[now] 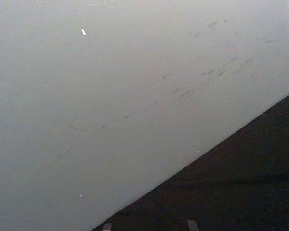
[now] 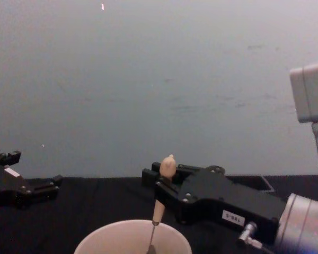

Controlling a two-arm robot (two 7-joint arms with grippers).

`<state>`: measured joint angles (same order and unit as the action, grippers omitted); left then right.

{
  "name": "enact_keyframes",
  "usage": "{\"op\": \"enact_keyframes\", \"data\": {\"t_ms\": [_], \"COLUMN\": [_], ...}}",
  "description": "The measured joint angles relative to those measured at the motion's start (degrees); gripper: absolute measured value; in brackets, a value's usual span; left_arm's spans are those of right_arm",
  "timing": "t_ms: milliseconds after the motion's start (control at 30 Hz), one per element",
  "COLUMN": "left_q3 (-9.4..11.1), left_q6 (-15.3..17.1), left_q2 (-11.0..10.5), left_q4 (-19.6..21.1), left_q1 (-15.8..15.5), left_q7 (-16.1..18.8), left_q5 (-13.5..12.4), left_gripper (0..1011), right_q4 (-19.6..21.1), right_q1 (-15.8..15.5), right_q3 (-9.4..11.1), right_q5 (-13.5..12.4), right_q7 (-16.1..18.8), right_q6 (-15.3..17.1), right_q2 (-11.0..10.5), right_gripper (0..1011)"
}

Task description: Pick up the stirring spoon with one hand, stir inside the cup, then place it back in its original position.

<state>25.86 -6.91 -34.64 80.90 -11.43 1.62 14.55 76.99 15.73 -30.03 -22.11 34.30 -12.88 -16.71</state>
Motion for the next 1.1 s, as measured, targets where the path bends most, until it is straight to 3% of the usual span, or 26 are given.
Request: {"op": "enact_keyframes", "data": {"t_ms": [633,1100], "left_q3": [0.00,0.00], "left_q6": [0.00,0.00], "left_q2": [0.00,0.00], "left_q4": [0.00,0.00], "left_q1": [0.00,0.00], "left_q7": [0.00,0.00], "left_q5": [0.00,0.00], "left_gripper": [1001,1001], "right_q4": [4.44,6.64], "right_q1": [-2.89,-3.74], "right_q3": [-0.05,-1.84], "right_q5": [-1.01,-1.43], "right_q7": [1.06,2.28], "right_q6": [0.77,0.95], "right_q2": [-2.88,-3.59], "right_gripper": [164,164]}}
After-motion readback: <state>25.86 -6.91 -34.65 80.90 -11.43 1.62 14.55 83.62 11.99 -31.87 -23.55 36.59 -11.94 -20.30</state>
